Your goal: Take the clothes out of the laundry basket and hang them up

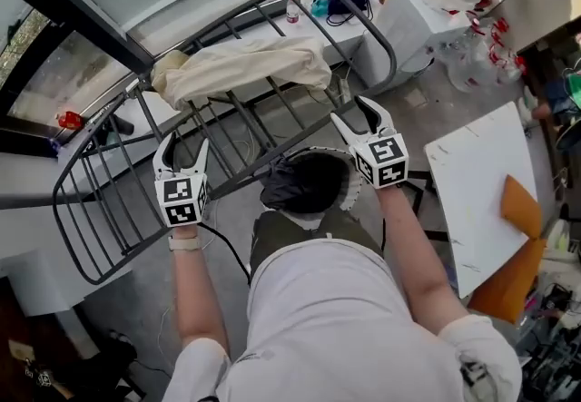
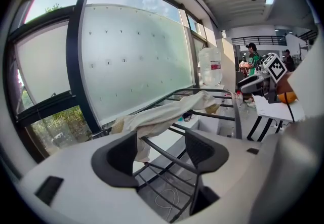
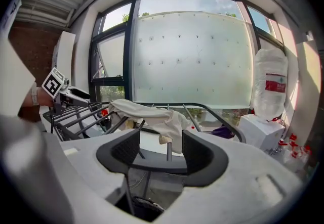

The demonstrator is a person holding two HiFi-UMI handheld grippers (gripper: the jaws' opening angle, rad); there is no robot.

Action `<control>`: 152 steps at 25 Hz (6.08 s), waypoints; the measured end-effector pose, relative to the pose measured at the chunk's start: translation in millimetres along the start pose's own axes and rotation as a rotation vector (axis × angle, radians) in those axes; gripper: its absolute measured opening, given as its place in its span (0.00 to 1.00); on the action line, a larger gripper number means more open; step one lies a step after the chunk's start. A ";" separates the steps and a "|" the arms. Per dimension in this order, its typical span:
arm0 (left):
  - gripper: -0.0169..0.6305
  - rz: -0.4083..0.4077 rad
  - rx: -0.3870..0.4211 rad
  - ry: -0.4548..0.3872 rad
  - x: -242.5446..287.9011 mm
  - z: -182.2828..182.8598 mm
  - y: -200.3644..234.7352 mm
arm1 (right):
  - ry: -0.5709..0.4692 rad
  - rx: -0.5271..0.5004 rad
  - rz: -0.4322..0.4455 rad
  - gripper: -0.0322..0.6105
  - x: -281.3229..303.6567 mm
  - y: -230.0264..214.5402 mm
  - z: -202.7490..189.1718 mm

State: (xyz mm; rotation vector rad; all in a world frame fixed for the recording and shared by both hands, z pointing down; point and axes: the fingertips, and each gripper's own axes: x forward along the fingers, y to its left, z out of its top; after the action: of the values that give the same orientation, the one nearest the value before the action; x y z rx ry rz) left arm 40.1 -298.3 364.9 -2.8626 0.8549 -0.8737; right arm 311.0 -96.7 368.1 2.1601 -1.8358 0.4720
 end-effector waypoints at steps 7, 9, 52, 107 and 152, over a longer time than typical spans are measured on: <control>0.46 0.061 0.010 0.007 -71.3 -21.3 -56.4 | 0.009 0.012 0.094 0.43 -50.2 20.8 -50.1; 0.46 0.067 0.001 0.019 -89.7 -36.2 -73.5 | 0.027 0.011 0.124 0.43 -59.7 31.3 -68.4; 0.46 0.175 -0.564 0.524 -283.1 -430.4 -116.1 | 0.750 -0.226 0.453 0.43 93.8 297.9 -490.9; 0.46 -0.138 -0.415 0.294 -228.2 -362.7 -93.1 | 0.351 0.009 -0.082 0.12 -33.2 180.0 -291.1; 0.04 -0.620 0.037 -0.093 -188.6 -138.6 -345.2 | -0.853 0.028 -0.017 0.10 -464.2 205.7 155.5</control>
State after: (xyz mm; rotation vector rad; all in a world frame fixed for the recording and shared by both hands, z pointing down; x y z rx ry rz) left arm 8.6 109.2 448.1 -3.1361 -0.0804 -0.7563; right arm 52.0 224.6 33.9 2.6181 -2.1691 -0.5306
